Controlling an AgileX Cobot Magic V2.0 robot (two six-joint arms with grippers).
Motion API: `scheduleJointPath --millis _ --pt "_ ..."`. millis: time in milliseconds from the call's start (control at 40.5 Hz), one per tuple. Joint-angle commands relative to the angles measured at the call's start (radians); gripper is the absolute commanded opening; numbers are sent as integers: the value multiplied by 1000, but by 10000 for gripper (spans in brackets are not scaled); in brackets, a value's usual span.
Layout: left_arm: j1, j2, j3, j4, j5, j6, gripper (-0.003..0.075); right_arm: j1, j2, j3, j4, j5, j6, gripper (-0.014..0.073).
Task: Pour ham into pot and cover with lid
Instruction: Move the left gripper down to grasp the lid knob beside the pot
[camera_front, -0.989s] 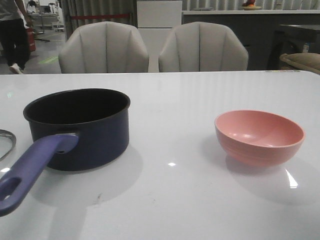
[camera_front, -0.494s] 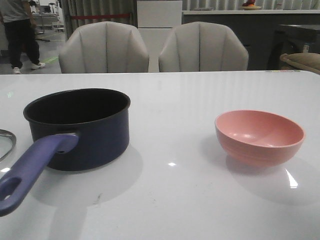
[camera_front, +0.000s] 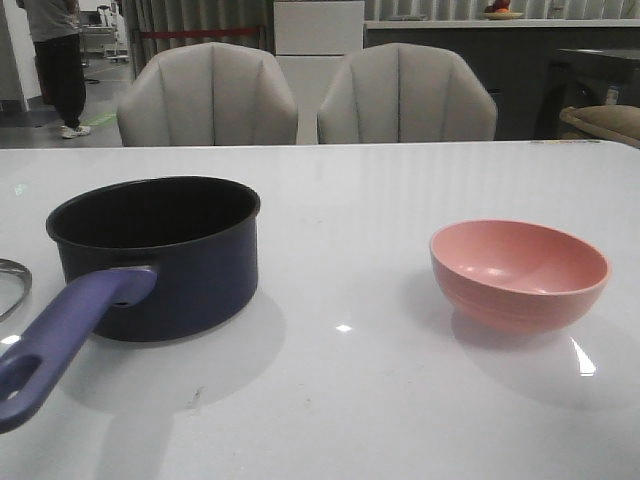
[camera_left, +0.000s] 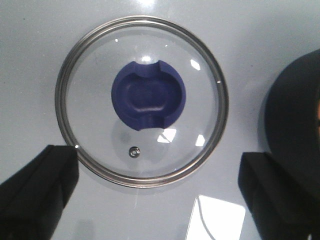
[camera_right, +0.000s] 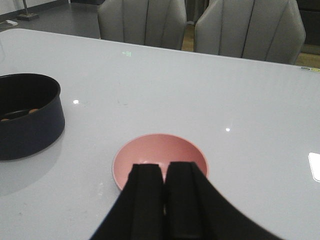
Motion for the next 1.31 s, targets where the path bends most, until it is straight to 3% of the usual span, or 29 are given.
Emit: scheduleJointPath --millis 0,297,667,742,915,1038,1285 --pt "2 61 -103 32 33 -1 691 0 4 -28 5 -72 -13 148" --pt "2 253 -264 34 108 34 690 0 4 -28 5 -72 -13 148" --pt "2 387 -317 38 139 51 681 0 4 -28 5 -72 -13 148" --pt "2 404 -326 40 146 51 628 0 4 -28 5 -72 -13 148" --pt "2 422 -326 42 164 51 379 0 4 -28 5 -72 -13 148" --pt "2 421 -341 44 186 53 255 0 4 -28 5 -72 -13 148" --pt "2 385 -425 44 284 75 212 0 4 -28 5 -72 -13 148"
